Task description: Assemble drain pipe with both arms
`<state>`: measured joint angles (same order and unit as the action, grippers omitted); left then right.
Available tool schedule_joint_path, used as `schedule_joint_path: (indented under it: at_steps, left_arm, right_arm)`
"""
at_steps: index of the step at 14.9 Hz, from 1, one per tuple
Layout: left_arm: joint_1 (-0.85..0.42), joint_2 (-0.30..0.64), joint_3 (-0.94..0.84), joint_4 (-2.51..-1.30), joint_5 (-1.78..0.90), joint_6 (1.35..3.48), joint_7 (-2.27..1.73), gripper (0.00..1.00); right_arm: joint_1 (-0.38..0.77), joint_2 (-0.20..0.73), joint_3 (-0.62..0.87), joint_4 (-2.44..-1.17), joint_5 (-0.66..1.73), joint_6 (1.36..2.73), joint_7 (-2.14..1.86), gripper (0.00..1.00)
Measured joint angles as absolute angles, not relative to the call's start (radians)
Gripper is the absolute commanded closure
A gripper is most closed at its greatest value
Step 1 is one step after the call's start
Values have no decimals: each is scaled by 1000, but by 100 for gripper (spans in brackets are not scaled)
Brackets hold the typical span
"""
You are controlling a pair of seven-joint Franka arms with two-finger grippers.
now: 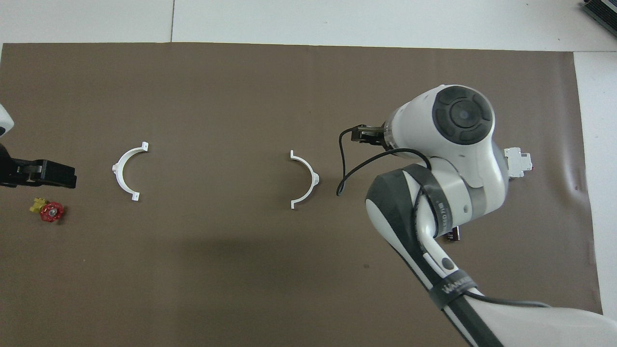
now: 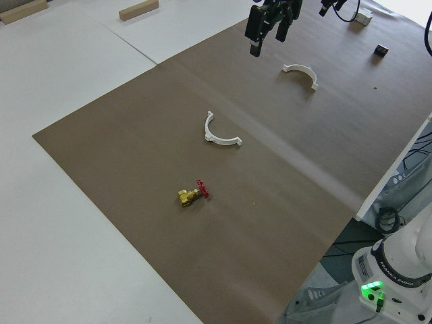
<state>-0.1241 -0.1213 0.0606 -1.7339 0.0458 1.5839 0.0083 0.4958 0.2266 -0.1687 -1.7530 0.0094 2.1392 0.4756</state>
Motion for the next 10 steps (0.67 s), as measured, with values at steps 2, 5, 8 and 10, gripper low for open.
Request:
schedule_joint_path:
  at_steps: [2, 5, 8, 10]
  left_arm:
    - [-123, -122, 66, -1735, 46, 1595, 8, 0]
    - [-117, -123, 69, -1753, 46, 1635, 7, 0]
    - [-92, -124, 72, -1815, 46, 1724, 7, 0]
    - [-74, -124, 74, -1877, 46, 1797, 8, 0]
  right_arm:
    - [421, 183, -170, -1753, 9, 2085, 387, 0]
    - [302, 116, -171, -1746, 8, 1982, 233, 0]
    - [196, 66, -171, -1732, 8, 1855, 129, 0]
    - [148, 38, -171, -1729, 8, 1796, 121, 0]
